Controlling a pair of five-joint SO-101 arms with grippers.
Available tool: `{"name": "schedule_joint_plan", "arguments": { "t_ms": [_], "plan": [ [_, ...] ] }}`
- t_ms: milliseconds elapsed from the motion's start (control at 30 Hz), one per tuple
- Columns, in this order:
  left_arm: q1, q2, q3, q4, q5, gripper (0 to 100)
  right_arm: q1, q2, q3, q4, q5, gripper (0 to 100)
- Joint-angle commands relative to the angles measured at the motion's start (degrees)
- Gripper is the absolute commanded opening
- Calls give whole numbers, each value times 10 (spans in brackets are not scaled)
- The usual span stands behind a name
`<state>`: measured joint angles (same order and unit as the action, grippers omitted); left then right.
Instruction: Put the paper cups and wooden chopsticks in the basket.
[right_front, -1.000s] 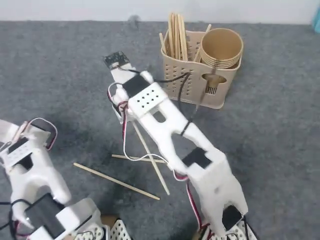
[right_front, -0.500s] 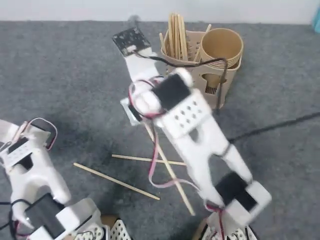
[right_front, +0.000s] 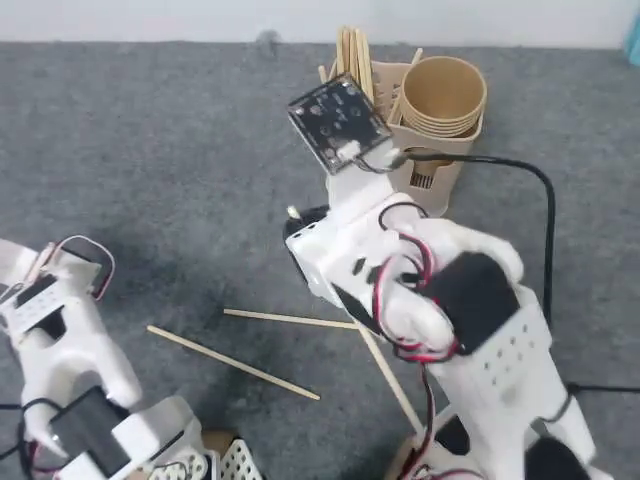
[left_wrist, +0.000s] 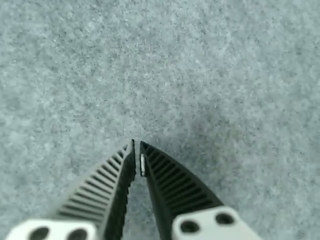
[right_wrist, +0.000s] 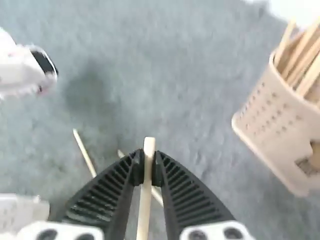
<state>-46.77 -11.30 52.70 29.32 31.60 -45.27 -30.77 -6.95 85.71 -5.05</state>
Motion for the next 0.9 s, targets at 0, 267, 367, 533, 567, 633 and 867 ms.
{"name": "schedule_joint_plan", "arguments": {
  "t_ms": [0, 267, 367, 533, 567, 633, 867],
  "plan": [
    [4, -4, -13, -14, 5, 12, 14, -61, 73, -118, 6, 7],
    [4, -4, -13, -14, 5, 12, 115, -166, 287, -455, 5, 7],
    [4, -4, -13, -14, 5, 12, 158, -181, 357, -596, -2, 7],
    [4, -4, -13, -14, 5, 12, 233, -180, 419, -797, -112, 7],
    [4, -4, -13, -14, 5, 12, 244, -178, 424, -829, -124, 7],
    [4, -4, -13, -14, 5, 12, 255, -165, 423, -876, -130, 7],
    [5, -4, -13, -16, 5, 12, 260, -74, 329, -933, -128, 7]
  ]
}}
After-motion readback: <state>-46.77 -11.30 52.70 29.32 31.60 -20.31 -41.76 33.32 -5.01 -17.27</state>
